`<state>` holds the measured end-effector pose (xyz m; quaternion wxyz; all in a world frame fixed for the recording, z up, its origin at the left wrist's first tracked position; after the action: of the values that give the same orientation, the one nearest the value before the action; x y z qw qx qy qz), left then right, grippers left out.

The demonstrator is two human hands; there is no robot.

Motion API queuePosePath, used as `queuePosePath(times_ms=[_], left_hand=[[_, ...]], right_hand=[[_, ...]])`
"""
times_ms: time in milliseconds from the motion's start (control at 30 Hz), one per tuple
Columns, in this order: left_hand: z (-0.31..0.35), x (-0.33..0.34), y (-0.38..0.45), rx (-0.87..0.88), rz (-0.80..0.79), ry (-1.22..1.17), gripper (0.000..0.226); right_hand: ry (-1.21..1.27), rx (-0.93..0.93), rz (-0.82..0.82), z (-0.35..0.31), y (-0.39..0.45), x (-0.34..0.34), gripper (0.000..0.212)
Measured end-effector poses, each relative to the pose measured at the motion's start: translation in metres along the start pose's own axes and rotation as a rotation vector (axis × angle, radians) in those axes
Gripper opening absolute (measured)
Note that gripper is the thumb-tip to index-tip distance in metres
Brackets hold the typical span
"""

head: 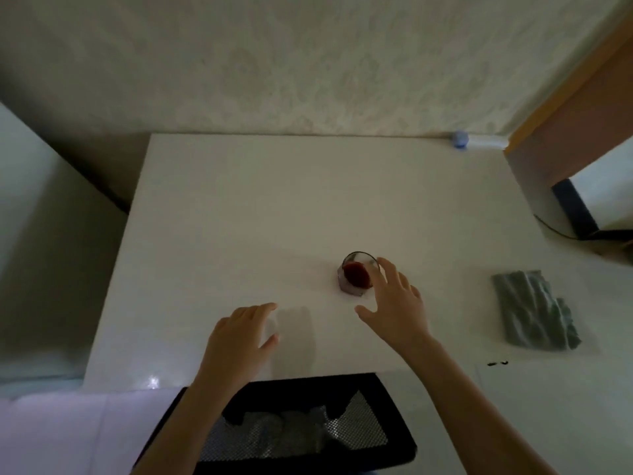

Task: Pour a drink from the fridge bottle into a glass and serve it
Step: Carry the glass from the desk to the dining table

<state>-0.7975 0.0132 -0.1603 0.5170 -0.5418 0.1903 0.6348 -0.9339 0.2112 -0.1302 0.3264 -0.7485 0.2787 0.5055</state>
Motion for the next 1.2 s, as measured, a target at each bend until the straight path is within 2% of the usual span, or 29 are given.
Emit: queuePosePath(times_ms=[233, 433, 567, 800, 967, 1200], left_hand=[[0.014, 0.011, 0.007, -0.122, 0.041, -0.022, 0.050], [0.011, 0.015, 0.001, -0.190, 0.047, -0.012, 0.051], [0.007, 0.013, -0.004, -0.224, 0.063, 0.002, 0.050], [-0.004, 0.008, -0.023, -0.275, 0.105, -0.003, 0.050], [-0.019, 0.001, -0.047, -0.324, 0.163, -0.026, 0.049], [-0.050, -0.024, -0.106, -0.389, 0.306, -0.079, 0.048]], right_hand=[[0.030, -0.072, -0.135, 0.024, 0.044, 0.033, 0.085], [0.054, -0.103, -0.121, 0.029, 0.054, 0.043, 0.086], [0.078, -0.105, -0.091, 0.031, 0.061, 0.039, 0.076], [0.108, -0.141, -0.079, 0.027, 0.070, 0.032, 0.072], [0.083, -0.201, -0.042, 0.006, 0.060, 0.026, 0.065], [0.045, -0.334, -0.056, -0.063, 0.026, 0.005, 0.065]])
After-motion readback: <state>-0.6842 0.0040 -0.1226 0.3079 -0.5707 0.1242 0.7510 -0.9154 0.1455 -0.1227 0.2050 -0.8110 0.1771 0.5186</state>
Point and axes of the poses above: each hand's wrist, its own y-axis towards the middle knuckle, its own x-axis out of the palm, z = x × y, the point moved 7 cm from there along y, towards the middle knuckle, and after that the axes turned 13 degrees about -x, right-handed, at the moved point
